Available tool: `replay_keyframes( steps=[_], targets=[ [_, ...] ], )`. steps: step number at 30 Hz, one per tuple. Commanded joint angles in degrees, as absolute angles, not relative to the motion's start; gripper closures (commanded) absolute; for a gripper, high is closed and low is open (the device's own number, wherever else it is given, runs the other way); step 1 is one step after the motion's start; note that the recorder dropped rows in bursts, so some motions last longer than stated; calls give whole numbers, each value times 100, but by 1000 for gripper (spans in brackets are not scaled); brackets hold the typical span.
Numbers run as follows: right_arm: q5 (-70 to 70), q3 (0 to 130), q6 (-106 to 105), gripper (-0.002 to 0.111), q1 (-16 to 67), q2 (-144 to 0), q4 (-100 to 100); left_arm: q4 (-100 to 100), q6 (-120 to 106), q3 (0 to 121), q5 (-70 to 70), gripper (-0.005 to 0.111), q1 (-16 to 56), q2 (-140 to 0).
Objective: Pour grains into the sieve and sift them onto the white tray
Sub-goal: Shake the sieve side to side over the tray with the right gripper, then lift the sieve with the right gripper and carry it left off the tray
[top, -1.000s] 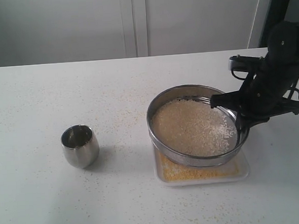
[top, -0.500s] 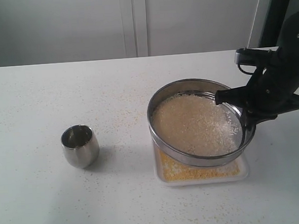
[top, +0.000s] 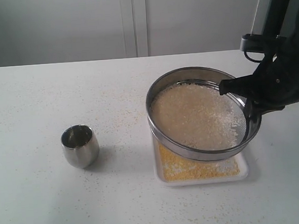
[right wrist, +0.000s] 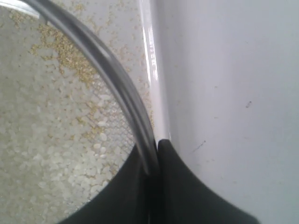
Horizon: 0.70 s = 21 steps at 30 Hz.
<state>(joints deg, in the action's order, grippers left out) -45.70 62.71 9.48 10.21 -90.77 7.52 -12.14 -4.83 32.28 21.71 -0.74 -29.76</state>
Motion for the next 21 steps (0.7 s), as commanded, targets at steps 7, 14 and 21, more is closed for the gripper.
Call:
replay_keyframes(
  steps=[7, 14, 21],
  targets=[
    [-4419, 6561, 913, 108, 1149, -9169, 1066, -1235, -492, 3199, 2184, 107, -84, -2929],
    [-4620, 7010, 925, 108, 1160, -9653, 1095, -1235, -492, 3199, 2184, 107, -84, -2929],
    [-4615, 7513, 934, 108, 1160, -10085, 1437, -1235, -492, 3199, 2184, 107, -84, -2929]
  ],
)
